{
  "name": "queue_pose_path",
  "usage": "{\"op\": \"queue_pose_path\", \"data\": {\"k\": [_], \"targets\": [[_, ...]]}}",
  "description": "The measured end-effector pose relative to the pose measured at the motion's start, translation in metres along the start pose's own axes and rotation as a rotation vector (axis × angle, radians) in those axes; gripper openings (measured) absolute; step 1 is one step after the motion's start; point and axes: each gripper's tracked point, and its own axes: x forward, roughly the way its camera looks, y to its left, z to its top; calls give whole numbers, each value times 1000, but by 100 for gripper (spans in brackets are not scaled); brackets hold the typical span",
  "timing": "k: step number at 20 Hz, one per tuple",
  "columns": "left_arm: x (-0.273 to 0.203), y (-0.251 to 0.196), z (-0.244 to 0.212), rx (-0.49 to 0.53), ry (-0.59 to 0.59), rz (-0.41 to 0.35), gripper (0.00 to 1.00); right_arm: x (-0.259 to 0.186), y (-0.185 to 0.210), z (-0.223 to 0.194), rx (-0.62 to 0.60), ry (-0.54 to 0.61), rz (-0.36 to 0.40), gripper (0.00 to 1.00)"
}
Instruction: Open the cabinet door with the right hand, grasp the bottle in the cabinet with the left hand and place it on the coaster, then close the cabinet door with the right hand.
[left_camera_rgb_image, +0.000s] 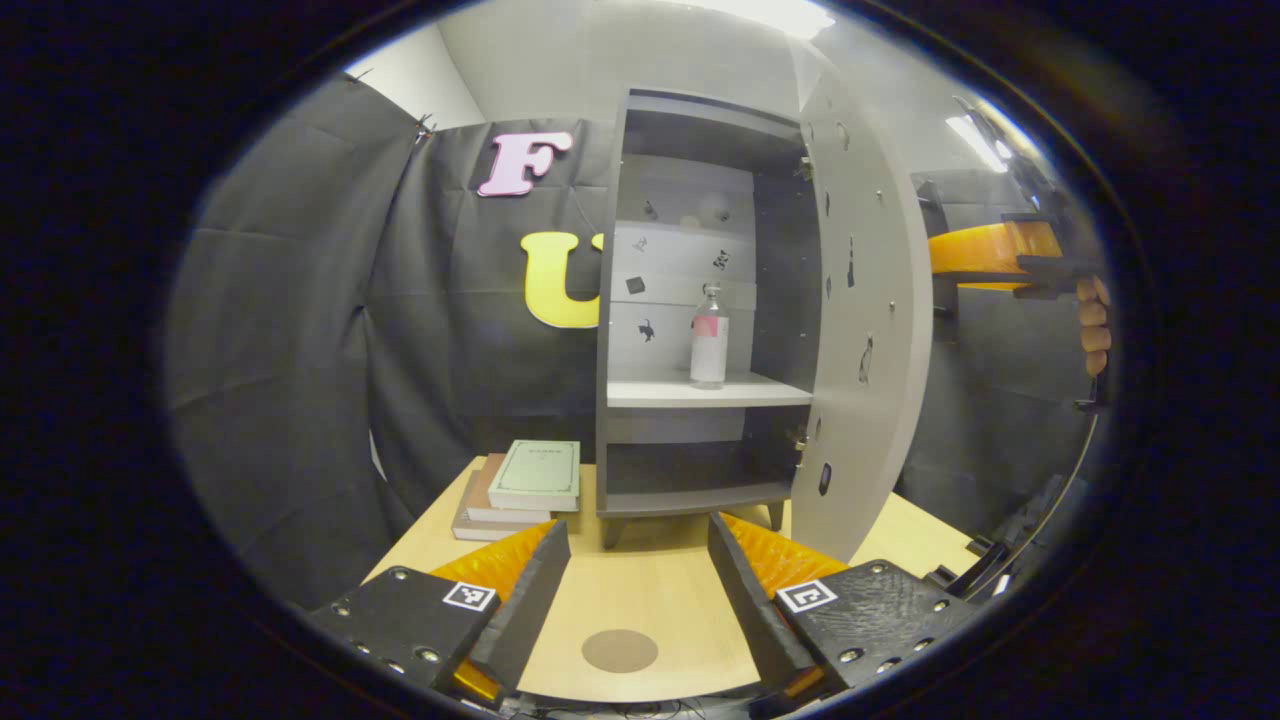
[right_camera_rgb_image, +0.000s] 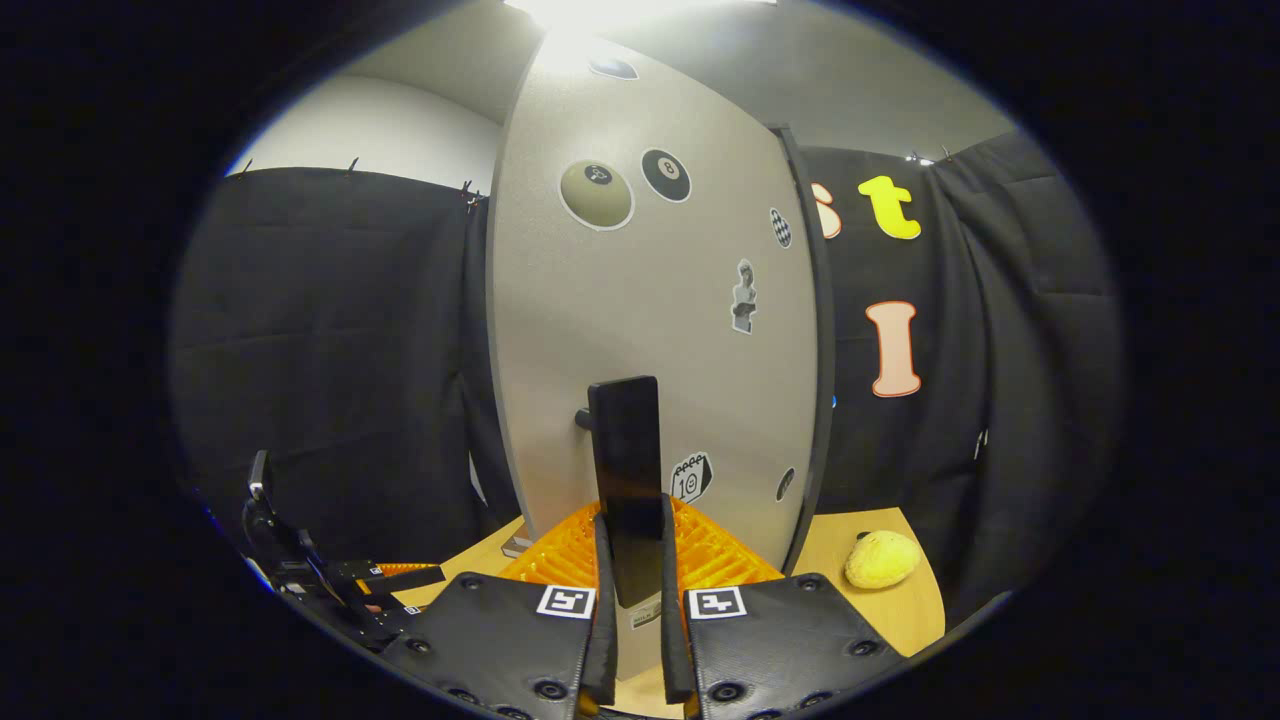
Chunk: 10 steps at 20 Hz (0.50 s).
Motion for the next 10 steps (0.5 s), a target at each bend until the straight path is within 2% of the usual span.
{"op": "queue_pose_path", "data": {"k": [10], "targets": [[31, -25, -2, 1, 24, -100, 84, 0, -16, 4, 68, -20, -148, 19]]}}
